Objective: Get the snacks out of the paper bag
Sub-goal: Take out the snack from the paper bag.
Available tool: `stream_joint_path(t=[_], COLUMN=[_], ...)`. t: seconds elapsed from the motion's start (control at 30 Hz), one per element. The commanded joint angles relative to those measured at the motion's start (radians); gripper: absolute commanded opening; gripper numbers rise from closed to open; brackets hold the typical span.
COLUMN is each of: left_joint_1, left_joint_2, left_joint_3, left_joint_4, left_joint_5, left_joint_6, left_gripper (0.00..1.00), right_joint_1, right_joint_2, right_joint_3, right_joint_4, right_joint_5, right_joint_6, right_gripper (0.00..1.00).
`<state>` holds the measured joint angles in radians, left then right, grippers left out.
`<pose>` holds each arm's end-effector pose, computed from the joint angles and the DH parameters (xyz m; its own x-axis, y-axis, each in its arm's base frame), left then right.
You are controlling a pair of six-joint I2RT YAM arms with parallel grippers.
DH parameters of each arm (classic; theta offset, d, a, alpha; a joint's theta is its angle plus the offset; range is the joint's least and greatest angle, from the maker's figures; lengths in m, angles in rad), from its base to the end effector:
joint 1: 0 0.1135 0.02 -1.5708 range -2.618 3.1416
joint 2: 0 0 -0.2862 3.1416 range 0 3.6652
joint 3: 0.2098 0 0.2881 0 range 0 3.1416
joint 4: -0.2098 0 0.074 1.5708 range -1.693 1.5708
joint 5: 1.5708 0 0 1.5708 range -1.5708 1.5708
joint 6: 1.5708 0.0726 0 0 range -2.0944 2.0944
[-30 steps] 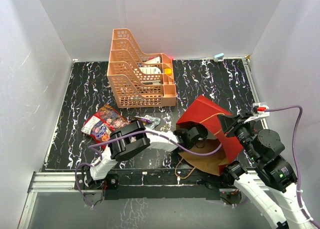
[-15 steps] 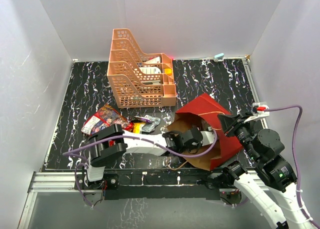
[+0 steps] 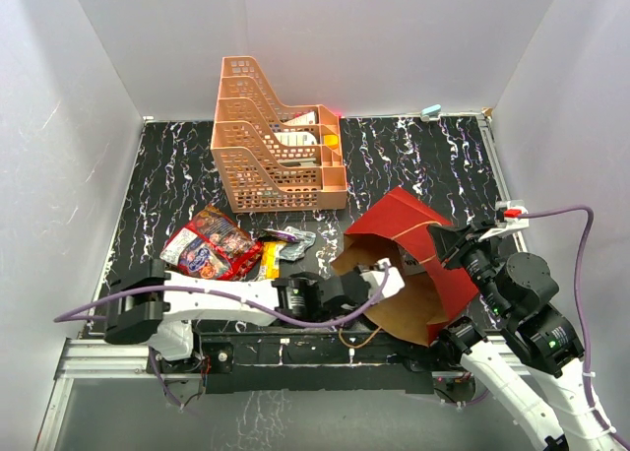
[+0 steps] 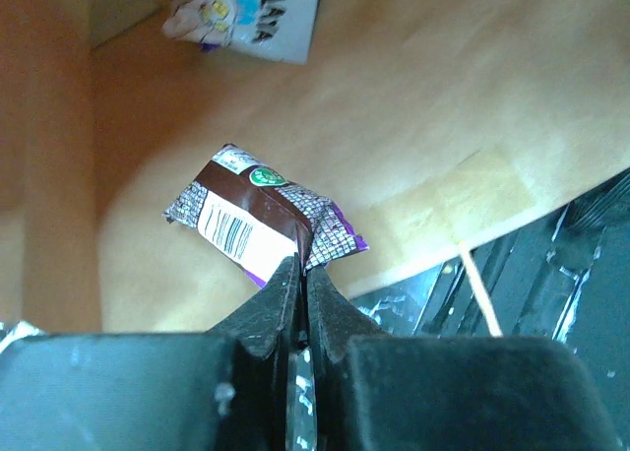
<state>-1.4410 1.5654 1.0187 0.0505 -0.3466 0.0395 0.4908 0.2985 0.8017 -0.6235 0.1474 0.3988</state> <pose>0.0782 -0.4088 0.2367 -0.0263 0.4882 -0.8723 0.8957 0.3990 0.1963 0.1013 0.0420 0.3686 -0.2286 0.3133 -0.9217 -0.2700 0.8892 0.3693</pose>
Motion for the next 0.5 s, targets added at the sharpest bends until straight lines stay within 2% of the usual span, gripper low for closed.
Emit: stream_joint_path(t=[0.0, 0.13, 0.3, 0.4, 0.47], left_joint_1=[0.005, 0.006, 0.018, 0.073, 0.156], left_joint_2=[-0.154, -0.341, -0.522, -0.567, -0.566], left_joint_3=[-0.065, -0.121, -0.163, -0.178, -0.182], left_joint_4=[-0.107, -0.196, -0.311, -0.384, -0.425], left_joint_5=[-0.07, -0.158, -0.381, -0.498, -0.486], left_joint_6=[-0.102, -0.163, -0.246, -0.34, -0.405], left_gripper=[0.0, 0.0, 0.0, 0.0, 0.0], right_joint_1=[0.003, 0.003, 0.003, 0.003, 0.003], right_joint_2=[0.005, 0.008, 0.002, 0.001, -0.002], right_joint_3=[-0.001, 0.001, -0.001, -0.001, -0.001], right_joint_4=[0.055, 0.054, 0.054, 0.054, 0.052], right_joint_5=[0.011, 0.01, 0.01, 0.01, 0.013], right_joint_6=[-0.003, -0.003, -0.003, -0.002, 0.0], right_gripper=[0.09, 0.09, 0.09, 0.09, 0.09])
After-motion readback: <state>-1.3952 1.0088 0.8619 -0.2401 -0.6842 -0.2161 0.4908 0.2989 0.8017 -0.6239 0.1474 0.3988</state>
